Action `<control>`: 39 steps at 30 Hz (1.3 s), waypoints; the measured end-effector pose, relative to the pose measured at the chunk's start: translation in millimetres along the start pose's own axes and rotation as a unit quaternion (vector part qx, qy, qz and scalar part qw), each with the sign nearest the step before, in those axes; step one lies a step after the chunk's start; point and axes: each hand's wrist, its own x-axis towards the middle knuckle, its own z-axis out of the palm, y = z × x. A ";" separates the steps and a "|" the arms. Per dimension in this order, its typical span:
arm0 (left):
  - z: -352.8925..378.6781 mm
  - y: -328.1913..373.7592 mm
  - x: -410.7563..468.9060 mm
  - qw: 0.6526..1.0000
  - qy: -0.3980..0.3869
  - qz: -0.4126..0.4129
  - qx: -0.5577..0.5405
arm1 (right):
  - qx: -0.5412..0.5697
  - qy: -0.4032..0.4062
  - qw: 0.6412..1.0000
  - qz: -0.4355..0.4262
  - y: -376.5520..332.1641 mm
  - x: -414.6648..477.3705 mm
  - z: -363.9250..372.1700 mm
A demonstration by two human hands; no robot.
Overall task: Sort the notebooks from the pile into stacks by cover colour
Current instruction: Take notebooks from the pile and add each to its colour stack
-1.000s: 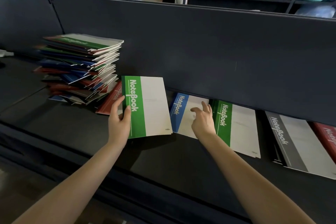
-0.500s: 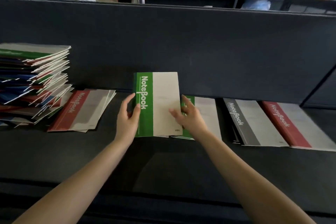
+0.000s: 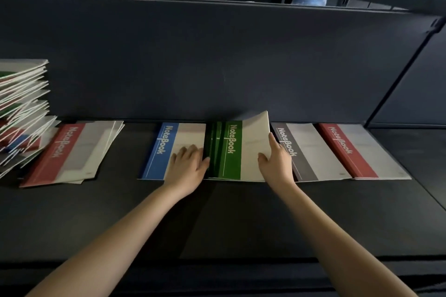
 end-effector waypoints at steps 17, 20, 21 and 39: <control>7.4 -0.8 0.9 0.992 -0.036 -0.008 0.117 | -0.180 -0.093 0.978 -0.053 -0.1 0.9 27.3; 7.1 -1.4 1.5 0.992 -0.042 -0.007 0.120 | -0.164 -0.110 0.979 -0.052 1.1 1.7 28.6; 7.5 -1.9 1.8 0.992 -0.043 -0.008 0.122 | -0.160 -0.117 0.979 -0.056 1.1 2.7 28.5; -17.3 -20.4 -20.2 0.958 0.125 0.057 -0.251 | -0.098 -0.087 0.983 -0.129 -45.7 10.6 20.1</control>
